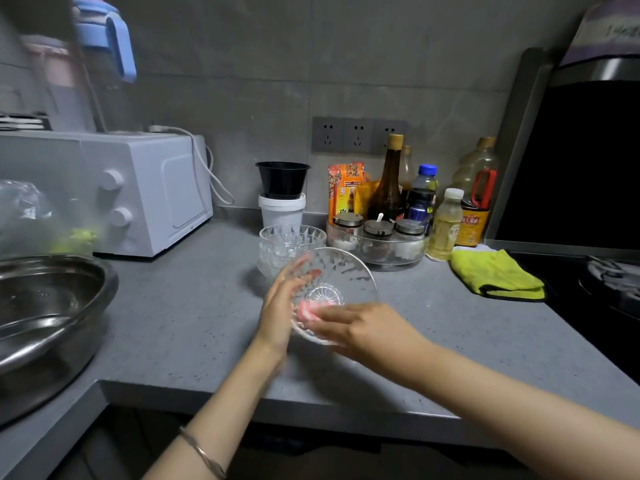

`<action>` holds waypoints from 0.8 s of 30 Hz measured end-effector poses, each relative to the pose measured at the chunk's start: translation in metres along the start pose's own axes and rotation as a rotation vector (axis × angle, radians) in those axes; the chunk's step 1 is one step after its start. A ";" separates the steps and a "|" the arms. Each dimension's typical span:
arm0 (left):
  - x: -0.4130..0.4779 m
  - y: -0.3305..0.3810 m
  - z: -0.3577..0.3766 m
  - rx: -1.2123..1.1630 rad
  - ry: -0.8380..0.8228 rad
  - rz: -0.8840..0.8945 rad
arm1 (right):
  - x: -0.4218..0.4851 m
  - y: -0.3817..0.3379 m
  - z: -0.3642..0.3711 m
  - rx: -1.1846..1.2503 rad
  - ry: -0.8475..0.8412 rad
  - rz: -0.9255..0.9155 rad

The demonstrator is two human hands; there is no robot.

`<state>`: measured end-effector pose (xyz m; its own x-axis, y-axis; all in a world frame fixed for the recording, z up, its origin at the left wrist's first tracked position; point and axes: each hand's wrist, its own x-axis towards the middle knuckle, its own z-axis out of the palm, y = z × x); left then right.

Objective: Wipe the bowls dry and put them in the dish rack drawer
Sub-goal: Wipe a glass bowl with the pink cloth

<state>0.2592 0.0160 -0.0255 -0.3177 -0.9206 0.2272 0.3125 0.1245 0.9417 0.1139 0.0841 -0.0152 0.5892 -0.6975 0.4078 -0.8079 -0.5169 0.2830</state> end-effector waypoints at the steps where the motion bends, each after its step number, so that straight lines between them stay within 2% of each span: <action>1: 0.003 0.004 -0.006 0.026 -0.031 -0.017 | -0.004 0.013 -0.002 -0.105 -0.048 -0.074; 4: 0.008 0.009 -0.013 0.011 -0.105 -0.085 | -0.007 0.032 -0.007 -0.259 -0.054 -0.139; 7: 0.005 0.007 -0.008 -0.096 -0.090 -0.032 | 0.000 0.019 -0.004 -0.297 0.003 -0.116; 9: 0.001 0.000 -0.002 -0.118 -0.061 -0.006 | 0.008 0.002 0.003 -0.235 0.049 0.001; 11: -0.004 -0.008 0.006 -0.130 -0.013 -0.005 | 0.017 -0.014 0.008 -0.057 0.110 0.148; 13: -0.005 -0.011 0.009 -0.115 0.021 -0.010 | 0.022 -0.024 0.009 0.077 0.166 0.209; 15: -0.002 -0.006 0.003 -0.120 0.029 -0.044 | 0.014 -0.017 0.008 0.024 0.130 0.078; 18: 0.006 0.004 -0.014 -0.096 -0.049 -0.145 | 0.000 0.017 -0.001 -0.200 -0.011 -0.137; 22: 0.005 0.009 -0.013 -0.085 -0.079 -0.100 | 0.002 0.020 -0.004 -0.337 -0.025 -0.089; 24: 0.001 0.007 -0.006 -0.095 -0.055 -0.026 | 0.008 0.004 -0.001 -0.263 -0.024 0.002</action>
<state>0.2668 0.0134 -0.0201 -0.3745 -0.9012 0.2183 0.3857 0.0627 0.9205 0.1152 0.0772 -0.0098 0.5848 -0.7118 0.3889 -0.7832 -0.3708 0.4991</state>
